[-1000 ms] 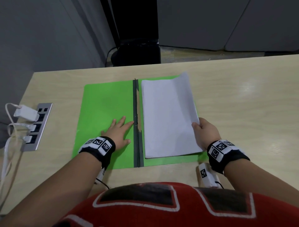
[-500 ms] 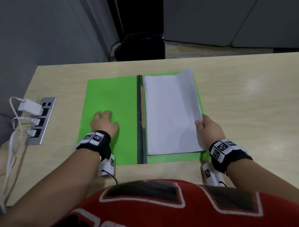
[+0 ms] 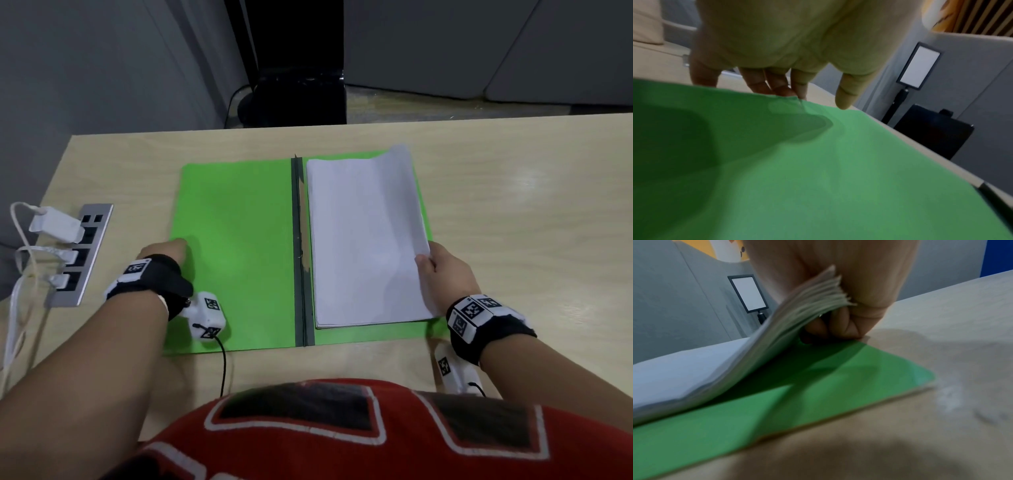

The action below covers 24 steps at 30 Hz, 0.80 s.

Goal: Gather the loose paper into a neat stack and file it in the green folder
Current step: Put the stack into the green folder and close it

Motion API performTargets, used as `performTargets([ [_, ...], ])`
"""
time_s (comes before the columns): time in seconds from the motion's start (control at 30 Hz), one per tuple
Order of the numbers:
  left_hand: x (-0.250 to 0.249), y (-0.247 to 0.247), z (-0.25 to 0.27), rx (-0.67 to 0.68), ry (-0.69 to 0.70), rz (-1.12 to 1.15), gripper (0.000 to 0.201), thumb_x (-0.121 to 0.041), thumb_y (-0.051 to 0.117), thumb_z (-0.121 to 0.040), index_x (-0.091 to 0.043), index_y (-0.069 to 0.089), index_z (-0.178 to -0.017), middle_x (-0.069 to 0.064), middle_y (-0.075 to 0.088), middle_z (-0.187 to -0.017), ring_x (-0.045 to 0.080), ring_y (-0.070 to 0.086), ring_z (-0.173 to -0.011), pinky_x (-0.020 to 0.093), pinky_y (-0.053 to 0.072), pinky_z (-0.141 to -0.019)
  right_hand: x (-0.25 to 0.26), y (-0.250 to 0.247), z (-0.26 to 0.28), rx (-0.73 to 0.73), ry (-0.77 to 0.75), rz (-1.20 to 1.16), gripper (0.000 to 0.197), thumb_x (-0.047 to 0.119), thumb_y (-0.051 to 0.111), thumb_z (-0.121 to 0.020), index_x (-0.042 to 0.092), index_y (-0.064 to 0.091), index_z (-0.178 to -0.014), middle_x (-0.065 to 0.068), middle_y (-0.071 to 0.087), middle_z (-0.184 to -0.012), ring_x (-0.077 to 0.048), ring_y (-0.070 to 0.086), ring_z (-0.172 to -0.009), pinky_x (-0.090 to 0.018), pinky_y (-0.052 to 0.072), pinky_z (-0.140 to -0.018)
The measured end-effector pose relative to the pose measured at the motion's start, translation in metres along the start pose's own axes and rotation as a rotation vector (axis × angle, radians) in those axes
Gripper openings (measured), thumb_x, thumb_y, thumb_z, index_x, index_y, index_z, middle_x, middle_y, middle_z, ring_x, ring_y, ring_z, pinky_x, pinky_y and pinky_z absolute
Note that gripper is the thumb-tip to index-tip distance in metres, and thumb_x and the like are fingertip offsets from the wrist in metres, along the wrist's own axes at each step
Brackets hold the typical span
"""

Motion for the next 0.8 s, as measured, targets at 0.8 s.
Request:
performTargets([
  [0.8,-0.163,-0.034,0.219,0.118,0.786,0.883,0.050,-0.053,0.042,-0.089,-0.036,0.036,-0.135,-0.011,0.063,-0.115,0.006,0.064,-0.102,0.034,0.049,-0.089,-0.029,-0.021,0.014,-0.064,0.181,-0.046,0.034,0.025,0.038,-0.098,0.005,0.060,-0.114,-0.023,0.063,-0.117,-0.038,0.057,-0.107,-0.037,0.043,-0.086],
])
Point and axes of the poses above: each hand's wrist, its own z-axis away from the middle knuckle, its own y-axis out of the palm, x = y × z, the point moved 7 cm from there along -z, towards the middle knuckle
